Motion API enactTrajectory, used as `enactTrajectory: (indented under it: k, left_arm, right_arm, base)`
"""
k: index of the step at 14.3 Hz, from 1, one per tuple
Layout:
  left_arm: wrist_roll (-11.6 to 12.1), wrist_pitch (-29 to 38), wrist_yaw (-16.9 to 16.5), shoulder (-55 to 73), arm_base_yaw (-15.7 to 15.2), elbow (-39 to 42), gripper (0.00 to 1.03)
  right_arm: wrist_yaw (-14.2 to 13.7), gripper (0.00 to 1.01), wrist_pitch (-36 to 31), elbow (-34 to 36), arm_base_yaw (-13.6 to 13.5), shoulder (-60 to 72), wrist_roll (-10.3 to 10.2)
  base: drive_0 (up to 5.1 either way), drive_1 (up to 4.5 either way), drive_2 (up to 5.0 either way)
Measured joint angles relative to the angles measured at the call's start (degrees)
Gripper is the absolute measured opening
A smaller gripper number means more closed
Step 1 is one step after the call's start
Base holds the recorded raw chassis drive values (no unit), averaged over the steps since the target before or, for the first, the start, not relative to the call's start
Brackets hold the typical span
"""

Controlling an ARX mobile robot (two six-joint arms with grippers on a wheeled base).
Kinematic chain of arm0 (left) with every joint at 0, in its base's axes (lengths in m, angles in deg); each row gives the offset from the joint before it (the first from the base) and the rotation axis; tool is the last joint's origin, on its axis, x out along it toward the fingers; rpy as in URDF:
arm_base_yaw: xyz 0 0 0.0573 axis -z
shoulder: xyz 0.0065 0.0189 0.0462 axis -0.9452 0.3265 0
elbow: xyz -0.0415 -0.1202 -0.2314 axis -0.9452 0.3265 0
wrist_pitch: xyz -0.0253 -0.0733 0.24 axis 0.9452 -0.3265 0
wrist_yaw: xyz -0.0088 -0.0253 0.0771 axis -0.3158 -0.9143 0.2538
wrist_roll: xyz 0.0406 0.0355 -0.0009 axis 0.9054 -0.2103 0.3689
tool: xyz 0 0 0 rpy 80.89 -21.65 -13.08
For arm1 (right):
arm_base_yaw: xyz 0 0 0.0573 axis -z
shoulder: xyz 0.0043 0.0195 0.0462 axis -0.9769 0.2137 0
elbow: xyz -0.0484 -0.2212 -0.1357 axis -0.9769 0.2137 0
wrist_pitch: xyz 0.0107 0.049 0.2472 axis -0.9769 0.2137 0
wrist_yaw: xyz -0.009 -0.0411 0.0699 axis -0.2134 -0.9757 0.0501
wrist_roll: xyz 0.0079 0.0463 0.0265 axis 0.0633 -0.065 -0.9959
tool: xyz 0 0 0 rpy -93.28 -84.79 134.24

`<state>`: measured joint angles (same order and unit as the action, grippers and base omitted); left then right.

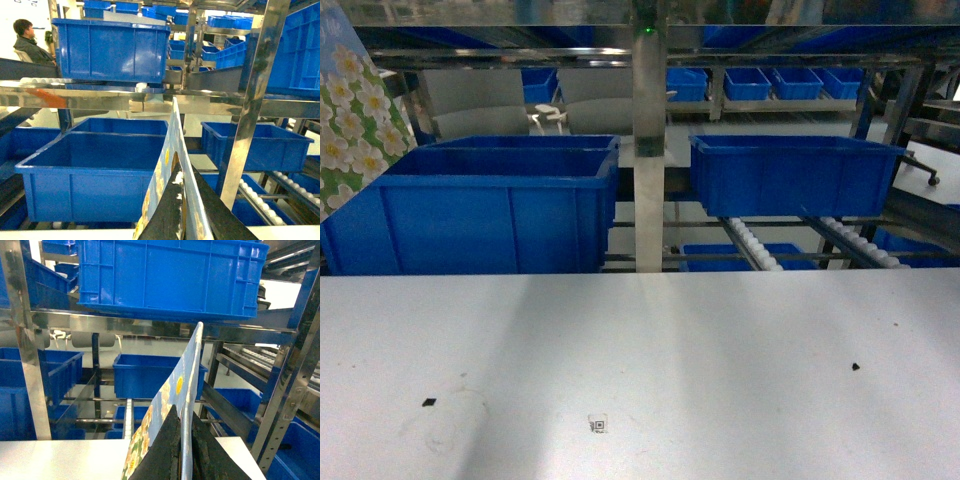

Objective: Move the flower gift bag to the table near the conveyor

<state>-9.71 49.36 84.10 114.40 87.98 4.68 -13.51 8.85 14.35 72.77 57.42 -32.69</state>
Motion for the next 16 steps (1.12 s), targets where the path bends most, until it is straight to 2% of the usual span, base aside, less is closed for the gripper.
enactTrajectory:
  k: [1,3,5,7,9,11,13,15,16]
  left_arm:
    - [0.0,0.0,0.0,0.0,0.0,0.0,0.02]
    - [0.0,0.0,0.0,-0.1,0.0,0.0,0.02]
    - [0.0,0.0,0.0,-0.1,0.0,0.0,0.02]
    - [0.0,0.0,0.0,-0.1,0.0,0.0,0.02]
    - [0.0,0.0,0.0,-0.1,0.0,0.0,0.02]
    - [0.0,0.0,0.0,-0.1,0.0,0.0,0.02]
    - [0.0,0.0,0.0,-0.1,0.0,0.0,0.02]
    - [0.0,0.0,0.0,-0.1,0.0,0.0,0.02]
    - [0.0,0.0,0.0,-0.1,0.0,0.0,0.02]
  right_arm:
    - [0.0,0.03,0.0,0.0,0.0,-0.2,0.0]
    - [4.8,0.03,-5.1,0.9,1.7,1.9,0.0]
    - [7.9,0.03,-9.7,1.5,2.5,7.4,-0.3]
    - [12.7,0.03,-17.9,1.4,4.7,18.1,-1.7]
    - [15.9,0.03,-22.3,0.5,5.8,26.0,-2.2]
    - [18.3,0.03,-27.3,-2.4,7.2,36.7,-3.5]
    - [19.8,0.03,-29.5,-5.2,7.6,44.4,-3.7]
    - [22.3,0.03,-29.6,-7.0,7.6,52.4,-3.0]
    - [22.3,0.03,-29.4,-7.7,7.6,55.6,-2.3]
  base:
    - [0.0,0.0,0.0]
    - [0.0,0.0,0.0]
    - [0.0,0.0,0.0]
    - [0.0,0.0,0.0]
    - [0.0,0.0,0.0]
    - [0.0,0.0,0.0]
    - [0.0,0.0,0.0]
    - [0.0,0.0,0.0]
    - [0.0,0.0,0.0]
